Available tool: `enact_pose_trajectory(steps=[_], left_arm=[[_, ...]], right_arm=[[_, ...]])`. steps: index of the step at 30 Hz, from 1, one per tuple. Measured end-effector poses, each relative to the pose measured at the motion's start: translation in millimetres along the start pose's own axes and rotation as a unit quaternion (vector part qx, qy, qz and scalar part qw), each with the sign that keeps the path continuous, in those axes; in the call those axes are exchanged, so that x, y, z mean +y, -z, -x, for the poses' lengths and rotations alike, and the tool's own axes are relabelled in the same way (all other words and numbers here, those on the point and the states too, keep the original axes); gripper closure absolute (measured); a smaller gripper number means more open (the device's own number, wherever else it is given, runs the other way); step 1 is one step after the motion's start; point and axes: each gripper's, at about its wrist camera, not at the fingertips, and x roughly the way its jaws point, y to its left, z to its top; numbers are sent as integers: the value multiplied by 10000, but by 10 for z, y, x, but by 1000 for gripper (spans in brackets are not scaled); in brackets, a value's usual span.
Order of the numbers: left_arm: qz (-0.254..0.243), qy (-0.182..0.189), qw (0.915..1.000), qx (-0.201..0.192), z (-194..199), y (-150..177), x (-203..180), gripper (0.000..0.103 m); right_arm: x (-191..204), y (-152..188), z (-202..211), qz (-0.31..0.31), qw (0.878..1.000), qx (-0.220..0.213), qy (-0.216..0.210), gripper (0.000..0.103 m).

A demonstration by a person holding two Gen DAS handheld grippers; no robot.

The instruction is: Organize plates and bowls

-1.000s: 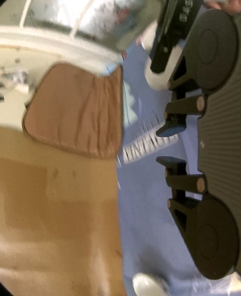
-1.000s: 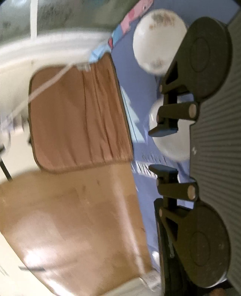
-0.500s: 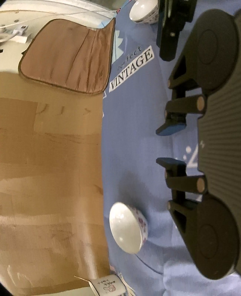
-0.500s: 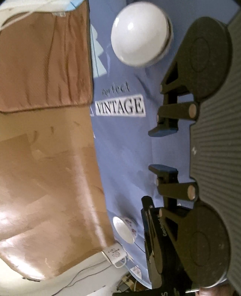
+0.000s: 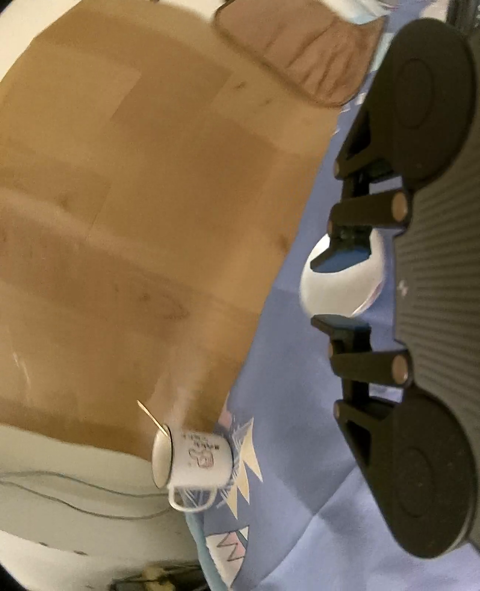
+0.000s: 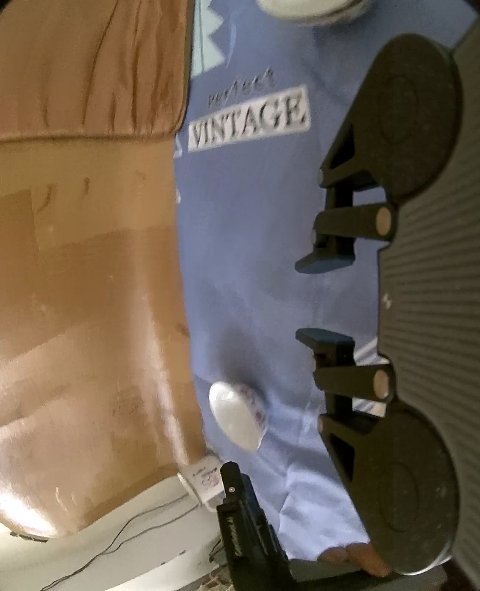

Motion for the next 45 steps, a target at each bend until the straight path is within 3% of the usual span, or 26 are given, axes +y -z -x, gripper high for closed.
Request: enact_pose_trajectory(steps=[4, 9, 16, 20, 33, 35, 37, 38, 45], left_arm=[[97, -114, 9998, 130, -207, -38, 157, 78], [466, 156, 9980, 385, -437, 75, 317, 78], [175, 74, 9990, 409, -531, 92, 278, 78], [273, 53, 9985, 481, -548, 88, 313, 78], [46, -160, 9982, 578, -647, 115, 265, 78], [-20, -156, 9979, 635, -673, 132, 252, 78], [-73, -23, 9977, 678, -680, 149, 231, 88], [-123, 48, 9975, 697, -673, 157, 214, 94], [-439, 381, 9954, 763, -579, 246, 24, 94]], right_arm=[[223, -152, -121, 13, 9997, 29, -238, 67], [395, -295, -422, -85, 9988, 303, -374, 67], [417, -469, -977, -363, 9970, 571, -385, 67], [438, -495, -1213, -484, 9958, 708, -319, 67], [462, -456, -1413, -641, 9932, 912, -339, 67], [472, -454, -1425, -608, 9930, 944, -355, 70], [494, -443, -1433, -497, 9931, 988, -397, 90], [516, -436, -1416, -446, 9933, 973, -431, 91], [461, -317, -1195, -283, 9967, 739, -195, 91]])
